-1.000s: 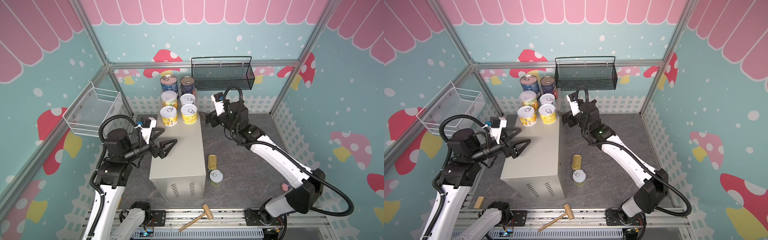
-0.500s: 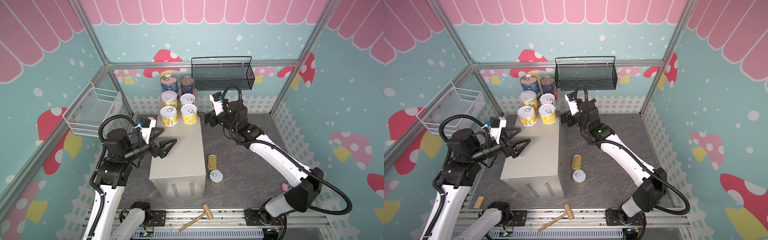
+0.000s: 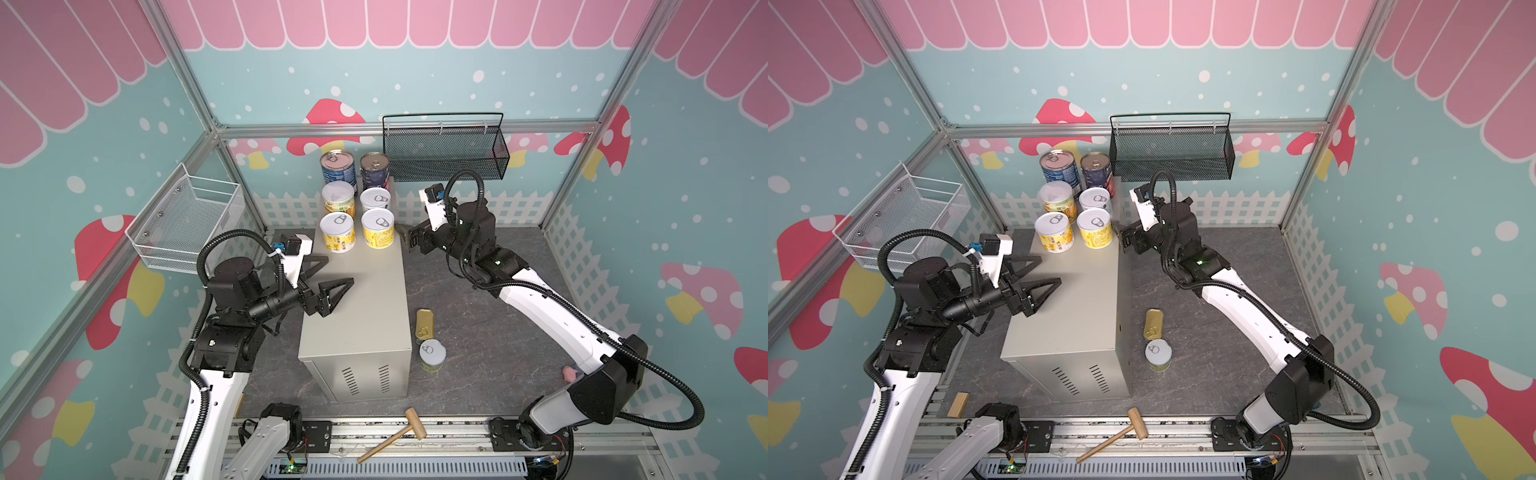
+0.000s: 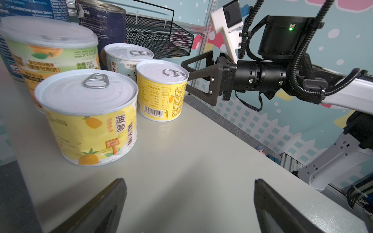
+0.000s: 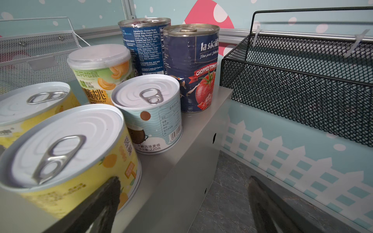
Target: Place and organize the canned foods onto the counter
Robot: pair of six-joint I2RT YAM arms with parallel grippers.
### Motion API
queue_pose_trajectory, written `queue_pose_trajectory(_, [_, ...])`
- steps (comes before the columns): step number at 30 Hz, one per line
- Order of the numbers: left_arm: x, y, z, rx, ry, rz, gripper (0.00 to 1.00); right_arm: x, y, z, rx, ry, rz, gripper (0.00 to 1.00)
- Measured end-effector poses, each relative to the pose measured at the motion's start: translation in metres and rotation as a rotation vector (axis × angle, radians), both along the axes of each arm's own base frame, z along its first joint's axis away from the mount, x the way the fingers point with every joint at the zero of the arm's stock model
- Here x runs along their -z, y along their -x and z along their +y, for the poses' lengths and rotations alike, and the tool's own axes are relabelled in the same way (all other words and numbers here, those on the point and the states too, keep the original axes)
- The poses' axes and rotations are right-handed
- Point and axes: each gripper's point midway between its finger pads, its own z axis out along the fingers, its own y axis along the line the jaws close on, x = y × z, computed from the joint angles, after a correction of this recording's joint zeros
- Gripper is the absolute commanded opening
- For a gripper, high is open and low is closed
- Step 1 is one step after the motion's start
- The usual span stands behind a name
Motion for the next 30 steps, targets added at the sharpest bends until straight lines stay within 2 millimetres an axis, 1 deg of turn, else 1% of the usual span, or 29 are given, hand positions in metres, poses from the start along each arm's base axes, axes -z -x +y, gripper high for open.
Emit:
queue_pose_trajectory(14, [0.0000,0.0000,0.0000,0.000,0.000,0.000,0.99,-0.0008,-0.0049,-0.0059,0.044,0.004,-0.007,0.99])
queue_pose_trajectory(30, [0.0000,-0.0008,0.0014,-0.006,0.000,0.000,0.99,-0.0073,-0.0015,-0.0020,0.015,-0.009,-0.017,0.99])
